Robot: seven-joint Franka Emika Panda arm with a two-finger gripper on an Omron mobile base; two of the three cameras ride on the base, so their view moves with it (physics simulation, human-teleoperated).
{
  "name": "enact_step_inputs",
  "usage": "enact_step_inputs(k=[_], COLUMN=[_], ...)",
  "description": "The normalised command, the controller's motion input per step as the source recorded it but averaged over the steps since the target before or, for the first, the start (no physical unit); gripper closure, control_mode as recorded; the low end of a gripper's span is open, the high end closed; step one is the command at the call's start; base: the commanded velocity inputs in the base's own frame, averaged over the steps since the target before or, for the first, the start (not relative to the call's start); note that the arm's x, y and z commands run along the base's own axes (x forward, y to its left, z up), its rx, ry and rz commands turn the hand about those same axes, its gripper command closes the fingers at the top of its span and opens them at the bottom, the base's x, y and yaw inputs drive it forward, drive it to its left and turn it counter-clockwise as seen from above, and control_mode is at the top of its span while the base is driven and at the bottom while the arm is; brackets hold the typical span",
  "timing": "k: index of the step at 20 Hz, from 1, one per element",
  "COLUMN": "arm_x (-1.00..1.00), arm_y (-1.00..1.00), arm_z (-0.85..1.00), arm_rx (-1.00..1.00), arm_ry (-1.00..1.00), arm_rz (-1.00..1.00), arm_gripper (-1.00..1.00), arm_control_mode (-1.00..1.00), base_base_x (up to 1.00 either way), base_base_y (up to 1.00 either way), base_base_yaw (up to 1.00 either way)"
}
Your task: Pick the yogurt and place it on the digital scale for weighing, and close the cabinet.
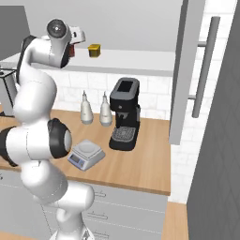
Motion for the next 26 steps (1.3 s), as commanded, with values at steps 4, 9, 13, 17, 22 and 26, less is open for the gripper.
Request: enact_step_inputs(k=[4,9,13,17,22,26], arm_x=[0.42,0.36,0.20,0.20,0.26,0.24], arm_y=[0.01,0.02,0.20,0.24,0.00,0.00], arm_z=[0.00,0.00,-0.01,-0.10,-0.06,-0.08], arm_rx=[0.00,0.00,0.00,0.00,0.00,0.00], arm_ry=[0.03,0.03,0.02,0.10,0.06,0.04], arm_rz=[0.00,0.00,0.00,0.02,0.03,0.02], arm_gripper=[-1.00,-1.00,-1.00,-1.00,-1.00,-1.00], arm_control_mode=[-1.00,-1.00,-1.00,-1.00,-1.00,-1.00], base_base_x=[0.00,0.00,0.00,0.00,0.00,0.00], base_base_y=[0.00,0.00,0.00,0.00,0.00,0.00], base_base_yaw=[0.00,0.00,0.00,0.00,0.00,0.00])
